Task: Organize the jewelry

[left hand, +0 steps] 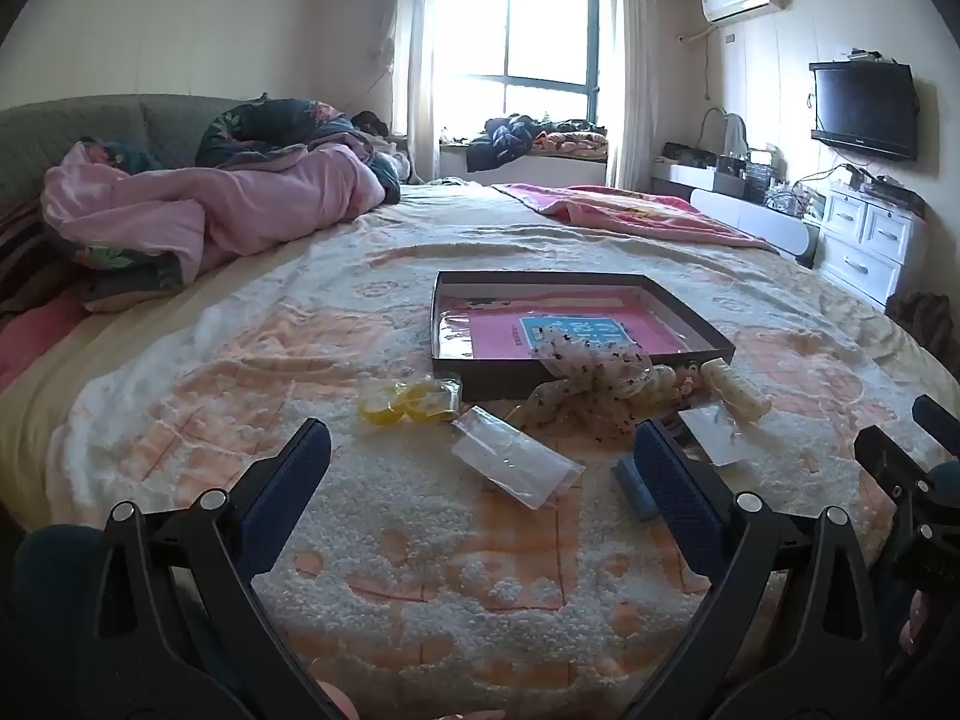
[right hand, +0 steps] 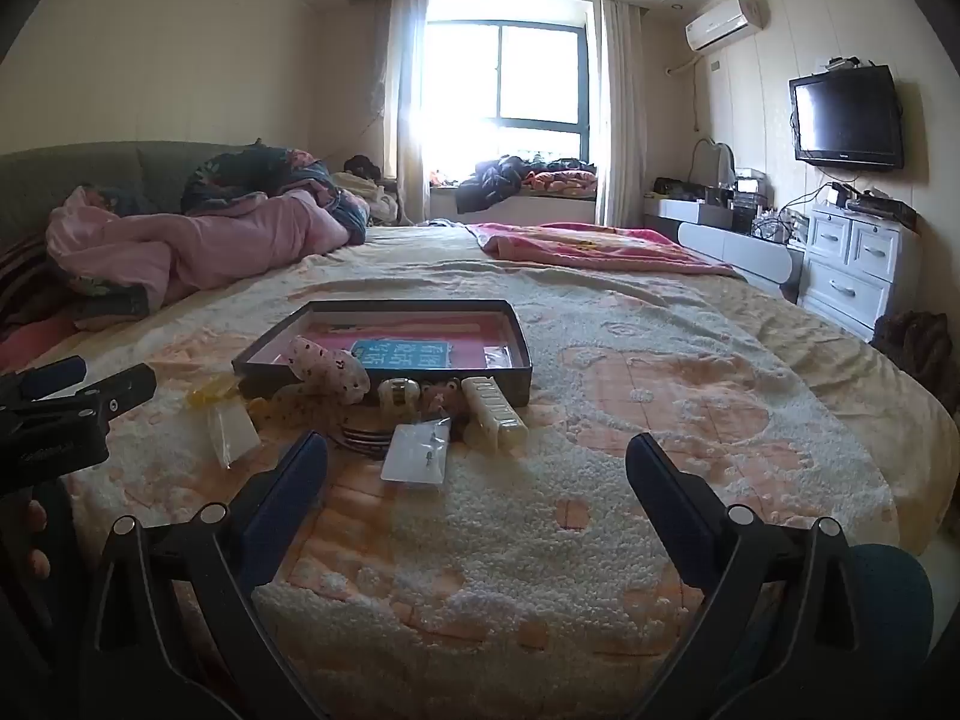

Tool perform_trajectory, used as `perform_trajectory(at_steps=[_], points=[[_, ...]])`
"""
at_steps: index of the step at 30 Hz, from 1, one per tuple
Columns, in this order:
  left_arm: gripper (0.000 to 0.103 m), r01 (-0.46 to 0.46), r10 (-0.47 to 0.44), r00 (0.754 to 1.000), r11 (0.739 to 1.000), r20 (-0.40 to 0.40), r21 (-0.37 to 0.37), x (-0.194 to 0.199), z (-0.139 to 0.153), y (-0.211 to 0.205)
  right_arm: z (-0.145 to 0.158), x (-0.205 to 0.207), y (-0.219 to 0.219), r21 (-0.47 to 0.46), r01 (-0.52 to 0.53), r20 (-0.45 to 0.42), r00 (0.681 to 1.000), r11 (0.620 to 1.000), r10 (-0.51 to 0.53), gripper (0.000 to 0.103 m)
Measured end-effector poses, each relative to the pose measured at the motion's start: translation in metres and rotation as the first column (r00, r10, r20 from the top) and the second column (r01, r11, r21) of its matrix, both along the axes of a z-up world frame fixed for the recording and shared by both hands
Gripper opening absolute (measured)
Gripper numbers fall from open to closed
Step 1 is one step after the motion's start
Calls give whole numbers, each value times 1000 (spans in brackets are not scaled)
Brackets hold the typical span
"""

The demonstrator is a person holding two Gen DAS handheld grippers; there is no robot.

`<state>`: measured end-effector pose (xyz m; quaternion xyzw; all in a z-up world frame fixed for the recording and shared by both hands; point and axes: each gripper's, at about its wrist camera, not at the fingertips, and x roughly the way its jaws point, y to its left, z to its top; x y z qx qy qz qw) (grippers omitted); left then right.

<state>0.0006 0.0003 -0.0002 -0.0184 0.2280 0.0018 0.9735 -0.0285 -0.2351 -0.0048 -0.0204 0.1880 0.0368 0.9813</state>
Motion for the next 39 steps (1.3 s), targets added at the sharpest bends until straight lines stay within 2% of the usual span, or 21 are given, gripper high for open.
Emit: perform_trajectory(at_steps=[39], points=[[93, -5, 5, 1000, 1000, 11, 12, 0, 5, 3, 2, -2, -1, -2, -2, 13, 1000, 1000, 2, 97]])
